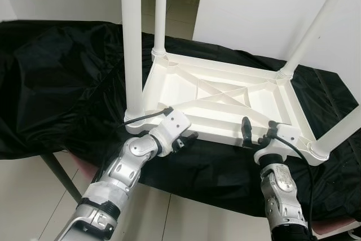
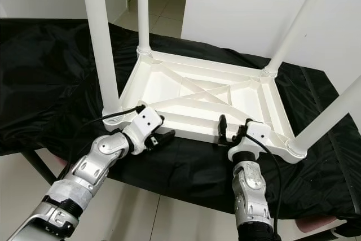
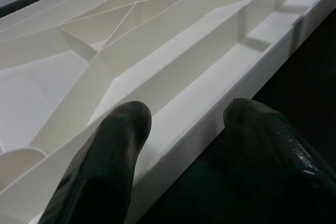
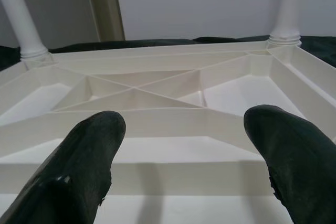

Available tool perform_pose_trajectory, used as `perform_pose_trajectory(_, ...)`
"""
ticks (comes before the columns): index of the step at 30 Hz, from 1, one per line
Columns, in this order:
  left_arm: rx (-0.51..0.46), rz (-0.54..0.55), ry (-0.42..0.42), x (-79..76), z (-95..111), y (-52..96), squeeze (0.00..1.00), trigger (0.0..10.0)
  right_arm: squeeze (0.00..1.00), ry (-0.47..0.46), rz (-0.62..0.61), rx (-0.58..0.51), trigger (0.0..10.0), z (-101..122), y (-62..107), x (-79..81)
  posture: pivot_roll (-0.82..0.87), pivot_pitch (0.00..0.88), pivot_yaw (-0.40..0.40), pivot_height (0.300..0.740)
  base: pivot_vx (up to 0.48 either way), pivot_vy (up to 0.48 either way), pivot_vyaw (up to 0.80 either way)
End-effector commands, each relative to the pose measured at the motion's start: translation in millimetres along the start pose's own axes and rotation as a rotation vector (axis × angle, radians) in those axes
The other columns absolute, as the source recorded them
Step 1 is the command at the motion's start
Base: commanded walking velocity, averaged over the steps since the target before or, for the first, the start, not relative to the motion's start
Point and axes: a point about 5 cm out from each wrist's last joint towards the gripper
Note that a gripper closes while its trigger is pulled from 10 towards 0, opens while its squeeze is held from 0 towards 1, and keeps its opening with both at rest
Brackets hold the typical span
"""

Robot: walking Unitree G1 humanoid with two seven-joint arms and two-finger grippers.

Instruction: Building children table

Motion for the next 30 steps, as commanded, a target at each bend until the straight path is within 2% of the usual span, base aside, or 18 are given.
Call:
perform_pose_trajectory(1,0.029,-0.013,-0.003,0.1,-1,-5.4,0.0,10.0,0.0,-0.011,-0.015,-0.003,10.0,3,3.6,-1.3,-0.02,0.012,-0.096,0.74,0.0,0.0,0.0)
perform_pose_trajectory(9,0.067,0.013,-0.032,9.3,0,-17.4,0.0,10.0,0.0,-0.019,-0.03,-0.007,10.0,4,16.8,3.1,-0.03,0.014,-0.089,0.74,0.0,0.0,0.0)
perform_pose_trajectory(10,0.06,-0.017,-0.054,8.3,2,-19.7,0.0,10.0,0.0,-0.021,-0.033,0.0,10.0,3,19.8,4.3,-0.04,0.015,-0.078,0.74,0.0,0.0,0.0)
perform_pose_trajectory(13,0.051,-0.062,-0.038,5.4,4,-21.7,0.0,10.0,0.0,-0.022,-0.043,0.001,10.0,3,21.2,4.0,-0.04,0.014,-0.071,0.74,0.0,0.0,0.0)
perform_pose_trajectory(15,0.035,-0.117,-0.057,0.6,5,-22.5,0.0,10.0,0.0,-0.022,-0.061,-0.003,10.0,5,21.6,1.6,-0.05,0.012,-0.062,0.74,0.0,0.0,0.0)
perform_pose_trajectory(18,0.034,-0.14,-0.063,-1.1,4,-23.2,0.0,10.0,0.0,-0.022,-0.069,-0.004,10.0,7,22.1,0.9,-0.05,0.012,-0.062,0.74,0.0,0.0,0.0)
perform_pose_trajectory(22,0.036,-0.238,-0.09,-8.7,-1,-23.7,0.0,10.0,0.0,-0.013,-0.088,-0.012,10.0,10,21.6,-3.0,-0.06,0.0,-0.043,0.74,0.0,0.0,0.0)
perform_pose_trajectory(25,0.031,-0.254,-0.033,-6.0,-2,-25.0,0.0,10.0,0.0,-0.01,-0.094,-0.016,10.0,11,20.0,-4.5,-0.07,0.0,-0.033,0.74,0.0,0.0,0.0)
perform_pose_trajectory(30,0.087,-0.246,-0.087,-2.5,-8,-26.8,0.0,10.0,0.0,-0.008,-0.1,-0.021,10.0,12,17.9,-4.7,-0.07,0.0,-0.028,0.74,0.0,0.0,0.0)
Point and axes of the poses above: a point about 5 cm out from each wrist's last joint towards the gripper, its own y axis pointing back from the gripper into the wrist, its own z axis along the axis of the wrist's last joint, x = y × z, and after that the axes turned 10 degrees about -y, right-handed
